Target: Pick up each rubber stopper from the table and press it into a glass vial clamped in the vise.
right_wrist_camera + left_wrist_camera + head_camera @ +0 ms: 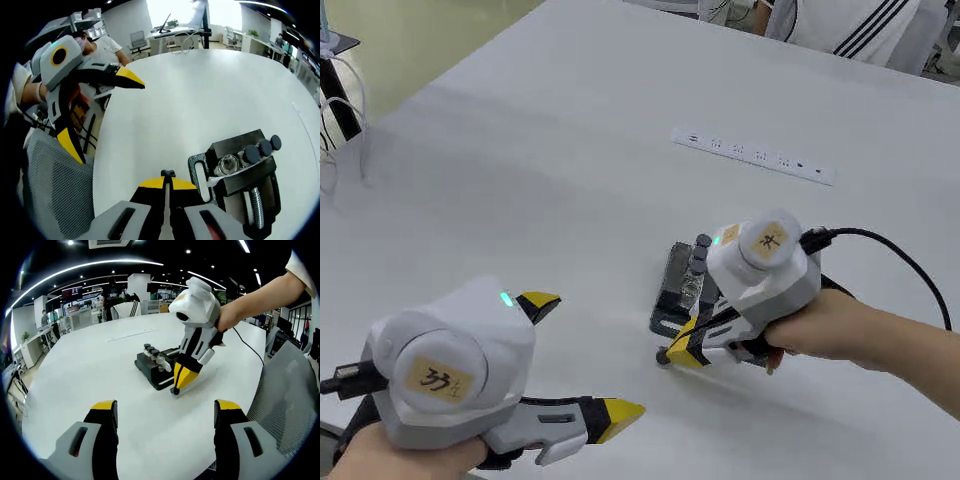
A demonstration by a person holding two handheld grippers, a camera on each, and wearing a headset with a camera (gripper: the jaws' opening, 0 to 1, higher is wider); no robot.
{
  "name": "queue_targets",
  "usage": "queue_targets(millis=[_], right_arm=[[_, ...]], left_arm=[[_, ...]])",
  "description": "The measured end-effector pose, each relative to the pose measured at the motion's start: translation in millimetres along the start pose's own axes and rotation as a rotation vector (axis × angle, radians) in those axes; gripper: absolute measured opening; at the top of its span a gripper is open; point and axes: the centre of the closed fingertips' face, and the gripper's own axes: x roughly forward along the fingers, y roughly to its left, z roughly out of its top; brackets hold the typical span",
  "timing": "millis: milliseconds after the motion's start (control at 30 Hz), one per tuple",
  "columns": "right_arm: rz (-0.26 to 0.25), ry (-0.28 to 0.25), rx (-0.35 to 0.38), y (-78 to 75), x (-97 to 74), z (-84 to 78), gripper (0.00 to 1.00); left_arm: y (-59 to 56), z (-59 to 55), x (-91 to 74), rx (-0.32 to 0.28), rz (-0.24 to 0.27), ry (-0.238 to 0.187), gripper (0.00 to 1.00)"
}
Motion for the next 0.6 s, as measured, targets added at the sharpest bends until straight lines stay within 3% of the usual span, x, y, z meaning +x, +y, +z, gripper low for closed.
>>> queue_targets(millis=[67, 133, 333, 400, 467, 500, 567, 600], right_arm=[[0.023, -0.059, 0.094, 3.8, -7.6, 6.1, 0.00], [0.080, -0.131, 0.216, 12.5, -18.8, 13.8, 0.00], [0.304, -0.348, 0.575, 39.7, -60.9, 40.7, 0.00], [0.379, -0.396, 0.664, 46.7, -72.3, 47.2, 0.00], [0.463, -0.401, 0.821, 53.9, -81.9, 48.7, 0.00], [0.472, -0.440, 0.865, 52.3, -85.5, 51.5, 0.00], [0.531, -0.449, 0.946, 61.4, -90.4, 54.2, 0.00], [0.536, -0.464, 0.990, 63.7, -90.9, 55.2, 0.00]], left_arm=[[-1.2, 4.7, -0.5, 0.018, -0.004, -0.020, 0.75], [-6.0, 13.4, -2.0, 0.040, -0.016, -0.044, 0.71], [-14.4, 38.8, -7.5, 0.153, -0.070, -0.155, 0.53], [-18.2, 47.9, -9.0, 0.162, -0.082, -0.171, 0.47], [-22.4, 56.4, -11.0, 0.150, -0.104, -0.192, 0.41], [-26.7, 61.6, -12.3, 0.148, -0.122, -0.205, 0.39], [-32.2, 67.3, -13.4, 0.157, -0.139, -0.216, 0.33], [-36.4, 71.0, -13.5, 0.142, -0.157, -0.222, 0.30]])
